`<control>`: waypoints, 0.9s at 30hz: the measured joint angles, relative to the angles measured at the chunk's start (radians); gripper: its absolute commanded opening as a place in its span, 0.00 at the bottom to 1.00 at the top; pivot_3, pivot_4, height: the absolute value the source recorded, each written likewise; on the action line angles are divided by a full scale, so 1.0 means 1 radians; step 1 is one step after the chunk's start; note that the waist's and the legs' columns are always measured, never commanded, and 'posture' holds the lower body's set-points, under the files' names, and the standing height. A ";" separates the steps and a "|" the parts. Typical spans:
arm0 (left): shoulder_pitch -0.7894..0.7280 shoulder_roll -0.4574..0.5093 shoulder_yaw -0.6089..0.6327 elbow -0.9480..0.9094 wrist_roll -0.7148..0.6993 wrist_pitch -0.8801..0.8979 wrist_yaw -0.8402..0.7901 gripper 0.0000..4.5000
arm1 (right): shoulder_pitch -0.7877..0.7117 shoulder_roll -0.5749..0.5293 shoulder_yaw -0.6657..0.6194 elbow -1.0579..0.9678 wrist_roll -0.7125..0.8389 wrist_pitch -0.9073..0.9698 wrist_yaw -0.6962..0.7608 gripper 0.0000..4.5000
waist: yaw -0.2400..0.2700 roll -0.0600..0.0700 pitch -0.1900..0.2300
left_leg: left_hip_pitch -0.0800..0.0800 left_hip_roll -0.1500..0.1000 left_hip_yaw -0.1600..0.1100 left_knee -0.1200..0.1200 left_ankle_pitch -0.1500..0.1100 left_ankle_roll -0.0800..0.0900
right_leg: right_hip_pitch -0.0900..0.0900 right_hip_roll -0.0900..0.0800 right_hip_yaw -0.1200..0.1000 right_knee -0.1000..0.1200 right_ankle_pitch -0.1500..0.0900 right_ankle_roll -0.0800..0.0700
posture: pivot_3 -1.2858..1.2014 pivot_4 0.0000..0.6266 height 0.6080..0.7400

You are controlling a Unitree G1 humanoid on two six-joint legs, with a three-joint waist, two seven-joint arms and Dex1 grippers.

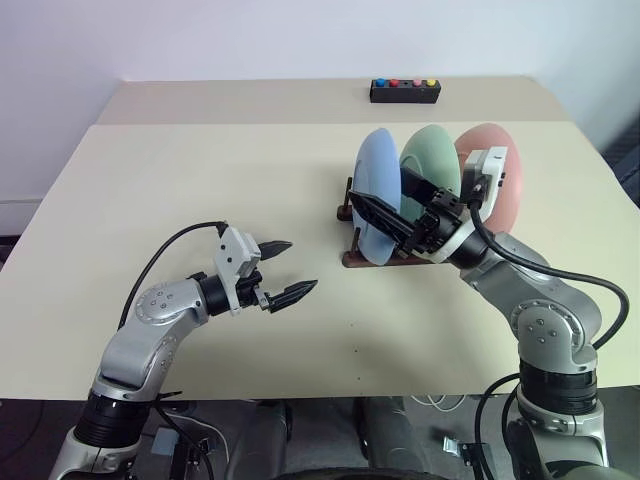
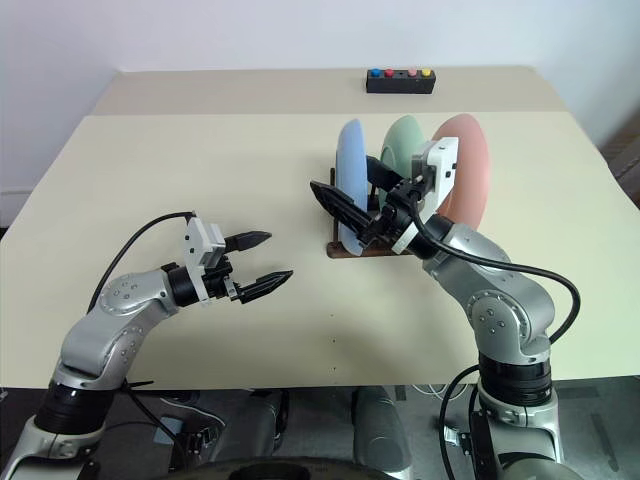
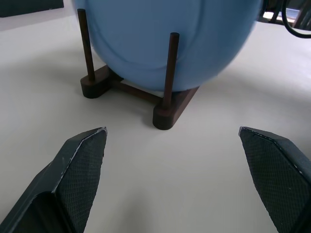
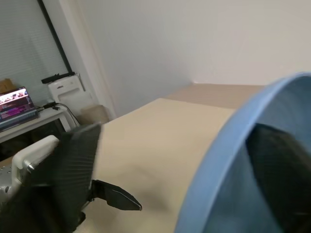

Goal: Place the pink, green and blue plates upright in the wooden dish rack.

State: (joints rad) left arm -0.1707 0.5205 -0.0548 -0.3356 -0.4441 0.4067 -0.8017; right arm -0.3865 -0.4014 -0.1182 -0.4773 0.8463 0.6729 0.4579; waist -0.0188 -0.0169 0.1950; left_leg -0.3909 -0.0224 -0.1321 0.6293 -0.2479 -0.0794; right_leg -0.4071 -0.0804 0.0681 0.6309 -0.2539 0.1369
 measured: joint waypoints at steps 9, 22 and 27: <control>-0.002 0.000 -0.001 0.000 0.001 -0.001 -0.001 1.00 | -0.018 -0.024 0.035 -0.008 -0.092 -0.032 0.003 0.99 | 0.000 0.000 0.000 | 0.000 0.000 0.000 0.000 0.000 0.000 | 0.000 0.000 0.000 0.000 0.000 0.000 | 0.52 0.24 1.00; -0.003 -0.013 -0.007 0.000 0.005 -0.001 0.001 1.00 | -0.111 -0.131 0.009 -0.018 -0.154 -0.048 0.033 0.99 | 0.001 0.000 0.000 | 0.000 0.000 0.000 0.000 0.000 0.000 | 0.000 0.000 0.000 0.000 0.000 0.000 | 0.52 0.24 1.00; -0.018 -0.030 -0.012 0.014 0.013 -0.004 -0.002 1.00 | -0.101 -0.157 0.000 -0.050 -0.160 -0.048 0.053 0.99 | 0.001 0.000 0.000 | 0.000 0.000 0.000 0.000 0.000 0.000 | 0.000 0.000 0.000 -0.001 0.000 0.000 | 0.52 0.24 1.00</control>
State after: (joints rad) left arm -0.1892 0.4905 -0.0669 -0.3220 -0.4314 0.4027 -0.8039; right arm -0.4874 -0.5588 -0.1182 -0.5273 0.6860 0.6245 0.5113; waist -0.0176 -0.0167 0.1951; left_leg -0.3911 -0.0224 -0.1319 0.6293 -0.2479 -0.0792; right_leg -0.4071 -0.0804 0.0680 0.6303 -0.2540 0.1369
